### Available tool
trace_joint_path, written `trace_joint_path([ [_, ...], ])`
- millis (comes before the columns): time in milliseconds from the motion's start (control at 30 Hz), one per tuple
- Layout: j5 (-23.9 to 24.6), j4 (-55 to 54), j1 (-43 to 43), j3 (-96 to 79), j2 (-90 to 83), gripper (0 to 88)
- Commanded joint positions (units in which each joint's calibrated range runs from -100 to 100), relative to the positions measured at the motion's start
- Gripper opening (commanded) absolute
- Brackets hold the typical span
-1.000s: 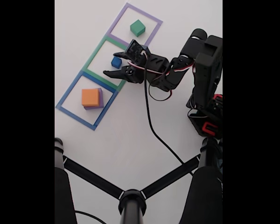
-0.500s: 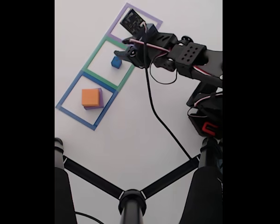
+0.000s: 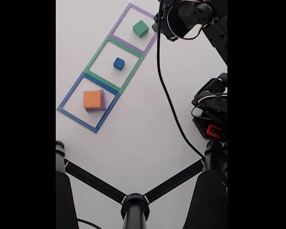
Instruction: Tower of hanoi
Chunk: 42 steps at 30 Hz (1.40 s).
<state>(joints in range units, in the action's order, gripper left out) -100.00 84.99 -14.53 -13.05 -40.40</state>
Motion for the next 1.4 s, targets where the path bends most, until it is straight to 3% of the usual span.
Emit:
trace_joint_path([
  [0,0.0,9.34,-1.6,13.46,0.65,0.9],
  [167,0.0,9.99,-1.6,14.01,0.81,3.4],
  [367,0.0,-0.86,-3.73,1.11,-1.75,19.2],
  [833,0.0,-59.29,-8.46,-44.78,0.01,29.8],
  [1100,0.0,-89.08,-8.69,-58.32,10.75,31.0],
  [1367,0.0,-112.15,-8.08,-62.05,26.13,31.7],
])
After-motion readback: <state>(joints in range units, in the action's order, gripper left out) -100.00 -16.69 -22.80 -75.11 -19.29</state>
